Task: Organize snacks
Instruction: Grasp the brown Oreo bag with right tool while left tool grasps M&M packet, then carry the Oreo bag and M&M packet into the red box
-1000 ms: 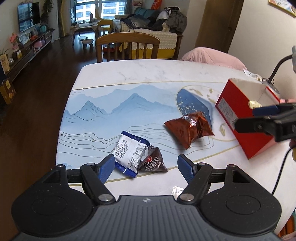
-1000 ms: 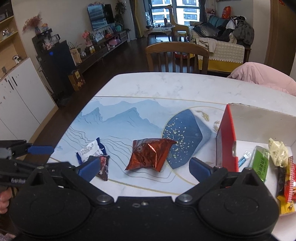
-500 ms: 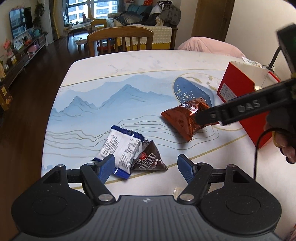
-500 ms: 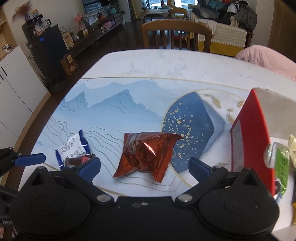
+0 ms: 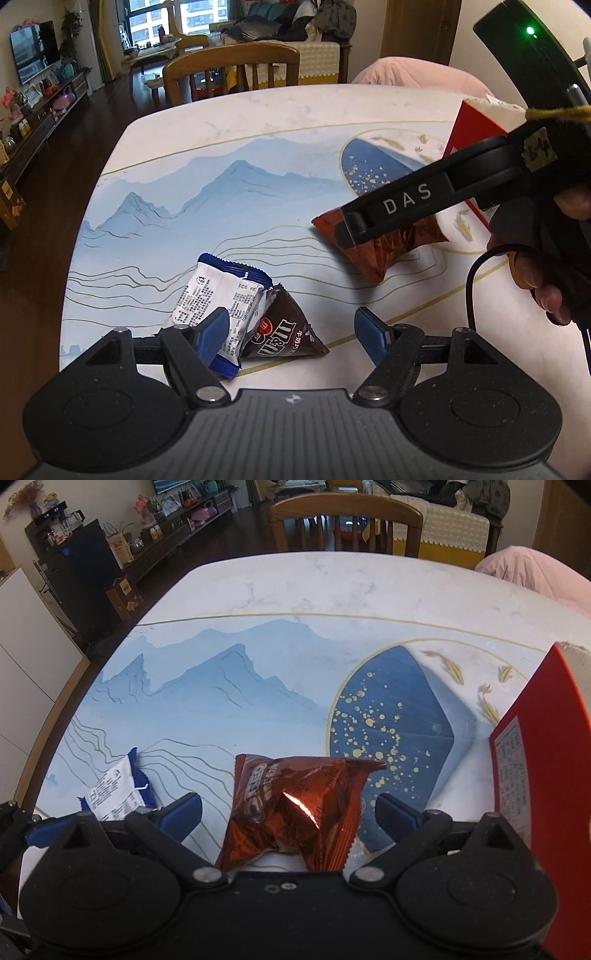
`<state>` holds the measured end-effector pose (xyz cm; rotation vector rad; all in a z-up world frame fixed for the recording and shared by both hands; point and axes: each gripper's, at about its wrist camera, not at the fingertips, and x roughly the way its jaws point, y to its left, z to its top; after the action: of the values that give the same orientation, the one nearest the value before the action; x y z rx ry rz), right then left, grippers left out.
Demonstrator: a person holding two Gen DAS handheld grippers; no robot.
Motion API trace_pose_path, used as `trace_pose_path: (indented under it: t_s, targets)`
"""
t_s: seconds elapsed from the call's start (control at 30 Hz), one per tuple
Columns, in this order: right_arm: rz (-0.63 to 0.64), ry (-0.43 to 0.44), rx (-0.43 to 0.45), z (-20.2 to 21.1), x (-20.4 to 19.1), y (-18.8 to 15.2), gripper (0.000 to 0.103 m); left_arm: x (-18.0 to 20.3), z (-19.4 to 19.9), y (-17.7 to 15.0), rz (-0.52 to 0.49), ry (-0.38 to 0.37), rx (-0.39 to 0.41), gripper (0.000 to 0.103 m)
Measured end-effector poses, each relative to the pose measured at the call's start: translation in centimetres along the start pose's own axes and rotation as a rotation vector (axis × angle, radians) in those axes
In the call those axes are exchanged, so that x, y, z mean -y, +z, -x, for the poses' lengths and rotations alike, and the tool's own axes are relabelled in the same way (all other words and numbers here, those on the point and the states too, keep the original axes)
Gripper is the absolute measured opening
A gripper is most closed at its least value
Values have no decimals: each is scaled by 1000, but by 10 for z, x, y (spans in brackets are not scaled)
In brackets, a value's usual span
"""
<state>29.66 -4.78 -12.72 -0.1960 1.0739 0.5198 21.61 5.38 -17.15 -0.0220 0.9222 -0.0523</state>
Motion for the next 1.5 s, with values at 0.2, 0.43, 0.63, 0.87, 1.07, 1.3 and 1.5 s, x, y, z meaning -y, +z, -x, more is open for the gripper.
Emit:
trace_pose_path:
  t_s: [0.2,0.43,0.63,0.87,1.07,1.3,1.5]
  targets:
    - [-9,10,-14,-8,-2,2,98,10,-6,-2,-60,31,1,72]
    - [9,17,-27,-13,-4,1,86,21,-10,-4,-124,43,0,57]
    - [9,18,-28,-12,-4,-1,74,23,-10,-4,-130,66,2,41]
    - [23,16,-11,-6,-6,-2,65,18,-10,-3,-112,65,-1,33]
    - [11,9,9,5,-3,-7,63,12,-9,-1,-88,52,-8,30]
    - [-12,15,34,29,2,-12,63,7,-5,3,-32,39,-21,28]
    - [-46,23,58,53,8,-18,63,4,2,4,-1,33,-27,28]
